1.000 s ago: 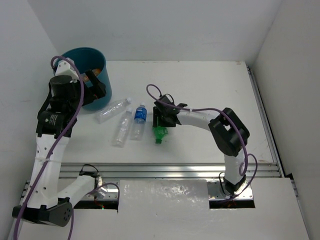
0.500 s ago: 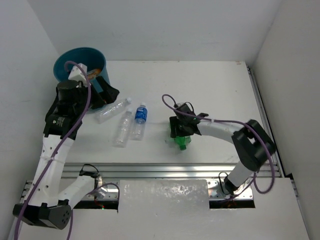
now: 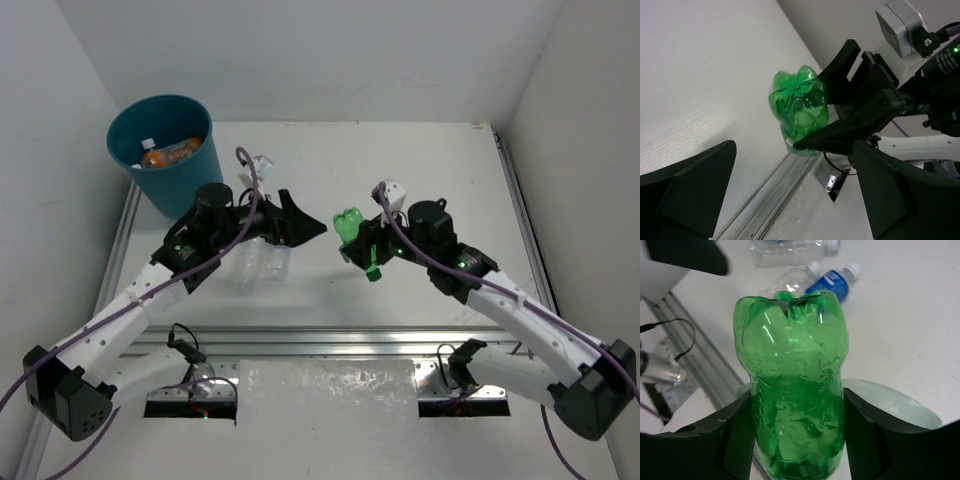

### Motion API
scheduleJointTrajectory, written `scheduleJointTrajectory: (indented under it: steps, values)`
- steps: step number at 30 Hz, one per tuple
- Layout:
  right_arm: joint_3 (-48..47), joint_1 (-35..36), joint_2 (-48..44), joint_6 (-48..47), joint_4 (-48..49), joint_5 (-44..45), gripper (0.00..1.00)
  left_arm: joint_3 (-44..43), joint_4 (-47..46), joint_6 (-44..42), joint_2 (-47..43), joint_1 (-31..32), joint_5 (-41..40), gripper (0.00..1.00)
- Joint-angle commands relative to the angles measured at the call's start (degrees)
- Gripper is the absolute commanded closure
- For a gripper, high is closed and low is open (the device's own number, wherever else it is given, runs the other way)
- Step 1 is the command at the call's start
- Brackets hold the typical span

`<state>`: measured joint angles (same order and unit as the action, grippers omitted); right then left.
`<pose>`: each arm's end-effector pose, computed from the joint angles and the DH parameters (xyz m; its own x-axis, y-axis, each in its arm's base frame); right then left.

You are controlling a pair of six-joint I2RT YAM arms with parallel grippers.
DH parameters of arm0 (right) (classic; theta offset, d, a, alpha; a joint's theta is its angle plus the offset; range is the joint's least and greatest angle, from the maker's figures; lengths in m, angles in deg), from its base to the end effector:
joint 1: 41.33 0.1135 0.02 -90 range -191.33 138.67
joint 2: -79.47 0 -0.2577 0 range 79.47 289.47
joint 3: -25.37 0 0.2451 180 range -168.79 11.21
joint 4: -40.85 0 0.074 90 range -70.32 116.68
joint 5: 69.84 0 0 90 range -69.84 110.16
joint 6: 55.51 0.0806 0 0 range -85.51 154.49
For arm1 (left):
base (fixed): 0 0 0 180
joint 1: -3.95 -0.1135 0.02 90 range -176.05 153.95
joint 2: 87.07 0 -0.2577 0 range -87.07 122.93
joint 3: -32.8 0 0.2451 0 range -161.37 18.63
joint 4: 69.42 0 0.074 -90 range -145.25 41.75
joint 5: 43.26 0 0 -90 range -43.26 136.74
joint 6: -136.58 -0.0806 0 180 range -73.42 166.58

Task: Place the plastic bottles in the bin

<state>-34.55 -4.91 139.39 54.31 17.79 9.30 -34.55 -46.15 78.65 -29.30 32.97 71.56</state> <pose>0.2138 0.1766 0.2765 -0.5415 0.0143 -0.8406 -0.5729 0.7255 0.3814 0.2173 -0.1592 0.3375 -0.5985 -0.2191 -0.7706 0.5654 0.5659 -0.6001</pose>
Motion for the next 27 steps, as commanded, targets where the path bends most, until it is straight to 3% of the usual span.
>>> scheduleJointTrajectory:
  steps: [1, 5, 11, 14, 15, 17, 18, 19, 20, 22, 23, 25, 27]
  values:
    - [1.0, -0.1, -5.0, -3.3, 4.8, -8.4, 0.81, -1.6, -12.3, 1.3, 1.9, 4.4, 2.5, 0.00]
    - [1.4, 0.0, -7.1, -3.1, 5.2, -12.8, 0.81, -2.6, -17.5, 2.3, 4.7, 7.9, 2.5, 0.00]
    - [1.8, 0.0, -9.5, -2.8, 7.0, -15.7, 0.80, -7.1, -16.1, 1.6, 10.9, 13.3, -1.8, 0.04]
    - [2.3, 0.0, -10.4, -2.4, 7.9, -16.3, 0.79, -8.5, -15.8, 1.5, 12.6, 13.7, -2.4, 0.30]
    - [2.3, 0.0, -10.8, -2.4, 8.0, -16.6, 0.79, -8.9, -15.5, 1.6, 12.6, 13.7, -2.6, 0.51]
    - [2.5, 0.0, -11.1, -2.3, 8.2, -16.6, 0.78, -8.9, -15.5, 1.7, 12.7, 13.7, -2.8, 0.70]
    - [2.5, 0.1, -11.3, -2.2, 8.1, -16.4, 0.78, -9.0, -15.3, 1.7, 12.6, 13.8, -2.7, 0.88]
    - [2.5, 0.1, -11.4, -2.3, 8.0, -16.0, 0.76, -9.1, -15.1, 1.8, 12.7, 13.8, -2.6, 1.00]
    - [2.4, 0.1, -11.4, -2.3, 7.8, -15.7, 0.72, -9.3, -14.9, 1.9, 12.7, 13.8, -2.6, 1.00]
    - [2.6, 0.0, -11.9, -1.5, 7.8, -14.7, 0.47, -10.3, -12.9, 1.4, 12.5, 13.7, -5.1, 1.00]
    - [3.1, 0.0, -12.4, -1.3, 7.8, -12.5, 0.02, -12.1, -9.6, 0.6, 12.2, 13.7, -7.4, 1.00]
    - [2.7, 0.0, -13.2, -1.6, 4.3, -9.0, 0.01, -14.7, -4.1, -0.4, 11.3, 13.2, -16.3, 1.00]
    - [0.0, 0.0, -13.6, -1.8, -0.7, -0.6, 0.01, -19.3, 1.5, -1.0, 10.8, 9.9, -19.0, 1.00]
